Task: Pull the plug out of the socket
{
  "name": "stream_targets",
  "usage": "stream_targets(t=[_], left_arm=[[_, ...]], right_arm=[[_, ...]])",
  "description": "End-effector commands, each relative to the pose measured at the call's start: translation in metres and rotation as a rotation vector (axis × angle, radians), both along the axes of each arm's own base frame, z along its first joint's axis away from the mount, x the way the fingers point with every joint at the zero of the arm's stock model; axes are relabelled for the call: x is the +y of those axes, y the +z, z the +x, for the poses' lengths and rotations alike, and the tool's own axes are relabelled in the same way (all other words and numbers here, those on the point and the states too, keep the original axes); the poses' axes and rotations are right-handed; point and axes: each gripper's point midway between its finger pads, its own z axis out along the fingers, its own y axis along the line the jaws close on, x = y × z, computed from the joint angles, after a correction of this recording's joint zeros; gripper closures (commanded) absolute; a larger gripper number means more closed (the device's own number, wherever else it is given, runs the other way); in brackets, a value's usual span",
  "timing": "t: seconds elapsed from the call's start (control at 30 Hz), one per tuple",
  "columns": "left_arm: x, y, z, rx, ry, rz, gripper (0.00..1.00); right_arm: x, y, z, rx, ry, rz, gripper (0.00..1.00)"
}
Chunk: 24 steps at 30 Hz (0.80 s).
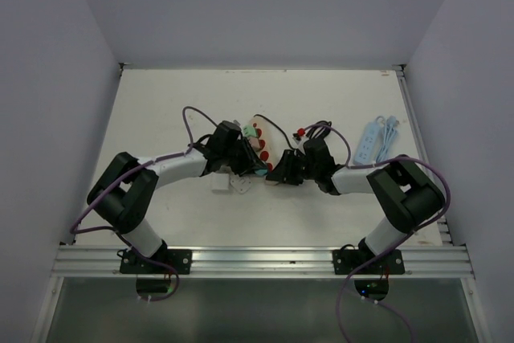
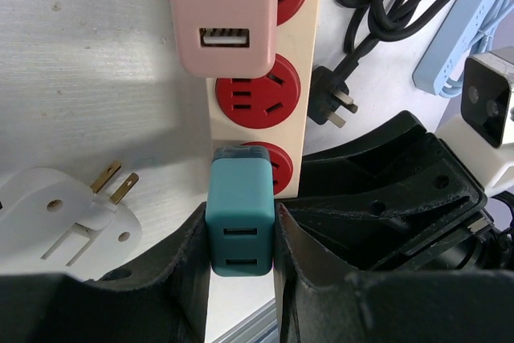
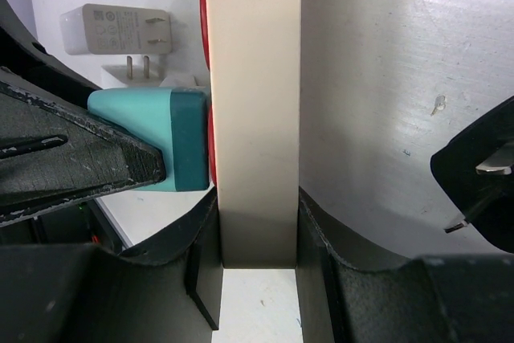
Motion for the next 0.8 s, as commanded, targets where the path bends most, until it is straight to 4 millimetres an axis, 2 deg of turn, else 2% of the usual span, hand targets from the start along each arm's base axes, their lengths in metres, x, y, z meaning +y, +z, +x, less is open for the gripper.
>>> stream_targets(t=[0.0,0.07,0.2,0.3,0.43,0.63,0.67,0.77], left_arm=[[-0.011,0.080,0.038,-0.227,0.034,-0.175,1.00],[-0.016,0.082,0.037,-0.251,0.031,-0.152,1.00],[-0.046,0.084,0.013,-0.292,-0.023,-0.132,1.00],[-0.054,0.083,0.007,-0.292,-0.040,-0.136,1.00],[-0.045,0.089,0.016,-0.281,-0.014,-0.125,1.00],[-0.015,0.101,0.049,-0.278,0.050,-0.140,1.00],[-0.007,0.102,0.057,-0.277,0.066,-0.139,1.00],[0.002,0.095,0.062,-0.250,0.076,-0.113,1.00]], right_arm=[[-0.103,-0.092,-0.046,0.273,-0.202,-0.432,1.00],[-0.104,-0.093,-0.046,0.278,-0.212,-0.440,1.00],[-0.105,-0.094,-0.046,0.288,-0.219,-0.442,1.00],[-0.107,-0.096,-0.047,0.297,-0.224,-0.441,1.00],[-0.115,-0.100,-0.050,0.324,-0.250,-0.437,1.00],[-0.117,-0.101,-0.050,0.332,-0.261,-0.436,1.00],[-0.117,-0.101,-0.051,0.333,-0.261,-0.437,1.00],[-0.117,-0.101,-0.050,0.333,-0.260,-0.435,1.00]])
